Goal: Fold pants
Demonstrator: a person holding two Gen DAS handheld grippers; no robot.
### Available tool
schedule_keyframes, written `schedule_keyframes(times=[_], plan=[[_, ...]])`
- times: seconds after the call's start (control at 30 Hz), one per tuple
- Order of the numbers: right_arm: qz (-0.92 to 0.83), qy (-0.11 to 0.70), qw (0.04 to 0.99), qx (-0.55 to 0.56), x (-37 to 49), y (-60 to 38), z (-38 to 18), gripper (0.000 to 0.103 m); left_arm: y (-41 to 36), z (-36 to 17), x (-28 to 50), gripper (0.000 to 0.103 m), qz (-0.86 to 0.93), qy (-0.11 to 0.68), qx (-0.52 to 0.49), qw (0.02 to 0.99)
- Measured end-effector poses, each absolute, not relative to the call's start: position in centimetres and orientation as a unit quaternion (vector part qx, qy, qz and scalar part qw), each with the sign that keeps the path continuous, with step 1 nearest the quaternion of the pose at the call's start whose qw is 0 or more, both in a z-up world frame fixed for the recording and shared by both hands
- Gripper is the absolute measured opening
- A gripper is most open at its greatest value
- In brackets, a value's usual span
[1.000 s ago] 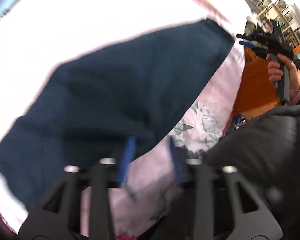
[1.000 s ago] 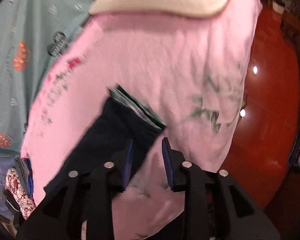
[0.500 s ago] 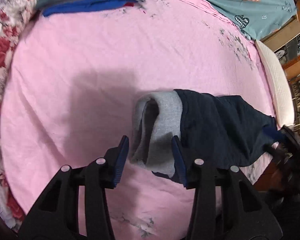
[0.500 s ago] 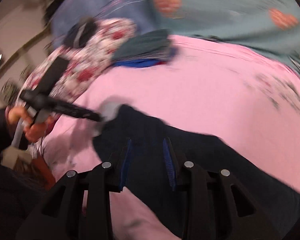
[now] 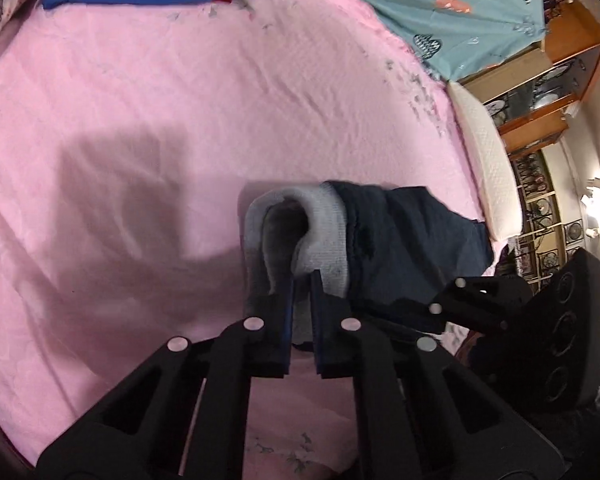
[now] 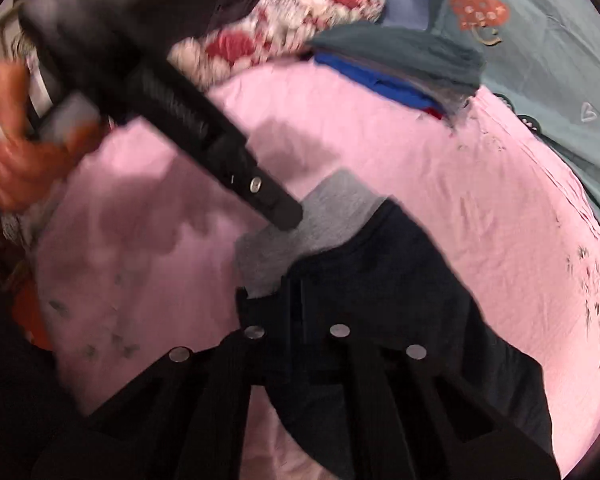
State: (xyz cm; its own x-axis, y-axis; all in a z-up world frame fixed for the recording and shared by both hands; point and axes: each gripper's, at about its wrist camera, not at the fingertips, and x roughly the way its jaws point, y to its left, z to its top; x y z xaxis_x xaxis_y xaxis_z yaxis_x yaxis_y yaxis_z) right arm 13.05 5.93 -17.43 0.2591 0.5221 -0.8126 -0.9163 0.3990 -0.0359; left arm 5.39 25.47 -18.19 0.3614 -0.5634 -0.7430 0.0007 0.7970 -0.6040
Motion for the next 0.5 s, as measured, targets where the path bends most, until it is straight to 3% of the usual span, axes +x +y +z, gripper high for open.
schedule_keyframes(times=[0.23,0.3,0.33,0.4,0.5], plan=[[0.448,0.420,0.739,-0.278,12.6,6.4,-20.4,0.010,26.7,-20.5,5.6,0.009,-0.157,0.569,-0.260,0.764],[0.451,0.393,0.760,-0.253,12.2,6.2,-18.1,0.038,26.7,-20.6,5.7,0.013,-0.164,0.571,-0.260,0.761],[0.459,0.363,0.773,-0.245,11.6,6.2,-17.1,0.057,26.7,-20.5,5.8,0.021,-0.172,0.567,-0.264,0.761],[0.467,0.345,0.769,-0.269,11.0,7.1,-17.6,0.058,26.8,-20.2,6.1,0.027,-0.184,0.562,-0.277,0.757],[0.443,0.359,0.756,-0.321,11.0,8.9,-20.8,0.058,26.8,-20.3,6.8,0.028,-0.192,0.563,-0.282,0.753]])
